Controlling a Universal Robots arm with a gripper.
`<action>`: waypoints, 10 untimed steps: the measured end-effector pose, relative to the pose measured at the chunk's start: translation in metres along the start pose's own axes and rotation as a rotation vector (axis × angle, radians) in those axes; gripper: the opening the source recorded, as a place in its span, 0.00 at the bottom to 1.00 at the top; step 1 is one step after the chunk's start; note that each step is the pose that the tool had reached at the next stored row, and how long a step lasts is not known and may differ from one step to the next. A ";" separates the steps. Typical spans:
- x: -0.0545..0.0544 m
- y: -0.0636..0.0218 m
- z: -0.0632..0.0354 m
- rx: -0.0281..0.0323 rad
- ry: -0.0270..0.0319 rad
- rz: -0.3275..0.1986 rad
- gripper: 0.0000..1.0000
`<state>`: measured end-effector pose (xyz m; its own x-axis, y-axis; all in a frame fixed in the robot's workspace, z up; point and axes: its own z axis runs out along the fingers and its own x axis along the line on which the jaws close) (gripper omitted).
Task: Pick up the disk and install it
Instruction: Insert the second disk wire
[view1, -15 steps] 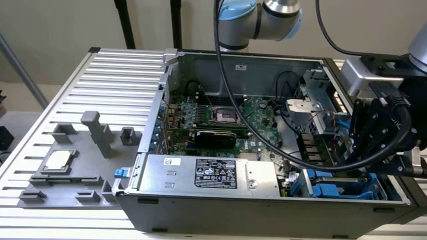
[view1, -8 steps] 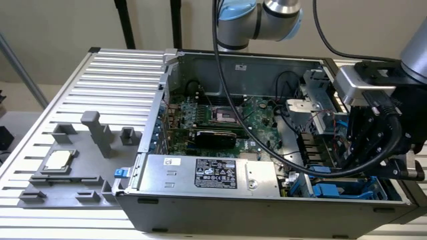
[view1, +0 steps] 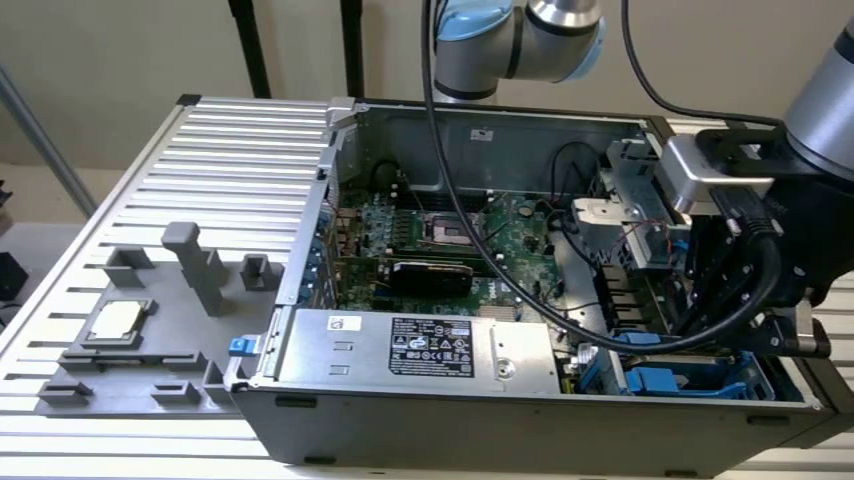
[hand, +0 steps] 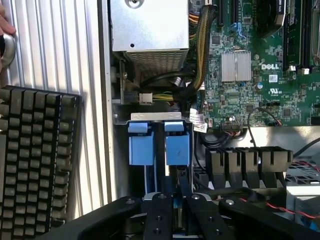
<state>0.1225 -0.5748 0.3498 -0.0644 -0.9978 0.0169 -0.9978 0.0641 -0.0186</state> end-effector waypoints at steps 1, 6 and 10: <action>-0.001 0.0001 0.0001 0.0001 -0.0013 0.000 0.17; -0.003 0.0003 0.0025 0.0088 -0.0040 -0.001 0.17; -0.004 0.0004 0.0046 0.0209 -0.0057 -0.003 0.17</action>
<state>0.1225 -0.5707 0.3451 -0.0609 -0.9981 0.0113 -0.9974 0.0604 -0.0394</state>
